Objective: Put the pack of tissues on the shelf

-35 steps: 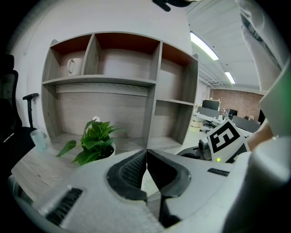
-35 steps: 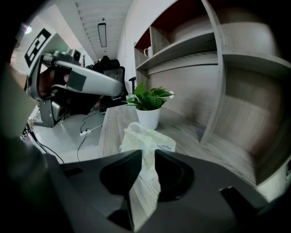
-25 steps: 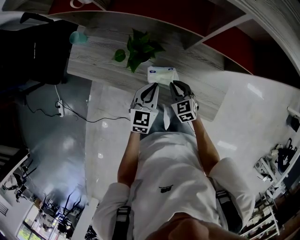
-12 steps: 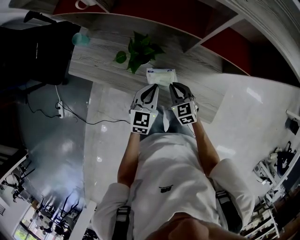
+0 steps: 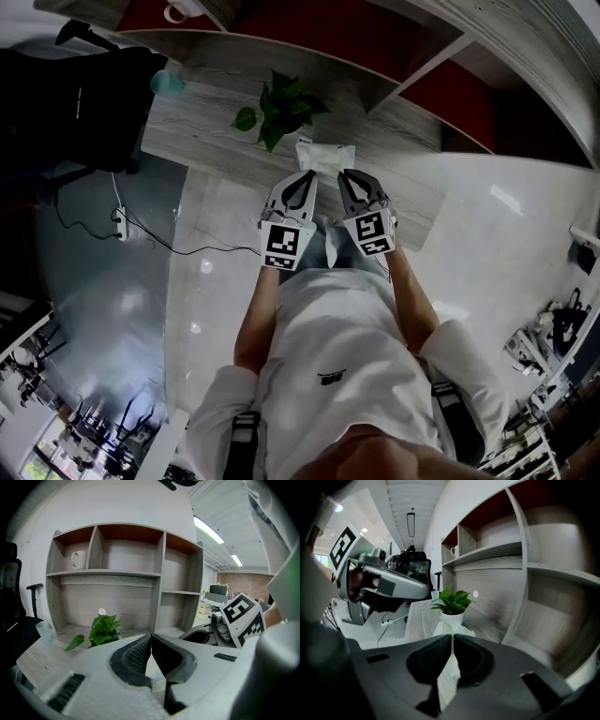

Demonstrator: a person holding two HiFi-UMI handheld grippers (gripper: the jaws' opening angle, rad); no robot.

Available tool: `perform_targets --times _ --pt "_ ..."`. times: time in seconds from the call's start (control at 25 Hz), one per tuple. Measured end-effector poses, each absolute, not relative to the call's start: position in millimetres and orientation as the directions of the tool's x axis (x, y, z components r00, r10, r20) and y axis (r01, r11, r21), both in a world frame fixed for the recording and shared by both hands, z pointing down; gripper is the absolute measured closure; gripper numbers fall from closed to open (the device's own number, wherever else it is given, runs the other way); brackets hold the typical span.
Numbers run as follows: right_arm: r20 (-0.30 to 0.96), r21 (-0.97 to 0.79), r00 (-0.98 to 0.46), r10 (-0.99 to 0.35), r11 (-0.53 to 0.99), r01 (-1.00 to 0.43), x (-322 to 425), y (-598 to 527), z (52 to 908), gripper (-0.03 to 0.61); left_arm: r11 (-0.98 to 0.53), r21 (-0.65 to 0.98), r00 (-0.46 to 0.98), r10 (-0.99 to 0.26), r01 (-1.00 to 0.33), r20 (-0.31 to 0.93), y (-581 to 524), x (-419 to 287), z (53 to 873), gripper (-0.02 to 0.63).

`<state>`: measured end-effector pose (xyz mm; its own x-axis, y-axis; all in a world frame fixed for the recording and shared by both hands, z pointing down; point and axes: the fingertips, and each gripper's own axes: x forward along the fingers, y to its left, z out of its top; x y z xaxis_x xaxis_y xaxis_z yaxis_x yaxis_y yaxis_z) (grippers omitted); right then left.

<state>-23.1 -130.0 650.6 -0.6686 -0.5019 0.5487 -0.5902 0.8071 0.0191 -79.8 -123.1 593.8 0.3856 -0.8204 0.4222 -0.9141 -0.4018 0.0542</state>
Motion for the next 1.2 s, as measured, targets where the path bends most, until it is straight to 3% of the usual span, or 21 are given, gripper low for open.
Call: perform_targets --times 1.2 --pt "0.301 0.110 -0.750 -0.589 0.802 -0.587 -39.1 -143.2 502.5 0.541 -0.401 0.031 0.391 -0.872 -0.916 0.295 -138.1 -90.4 514.3 0.584"
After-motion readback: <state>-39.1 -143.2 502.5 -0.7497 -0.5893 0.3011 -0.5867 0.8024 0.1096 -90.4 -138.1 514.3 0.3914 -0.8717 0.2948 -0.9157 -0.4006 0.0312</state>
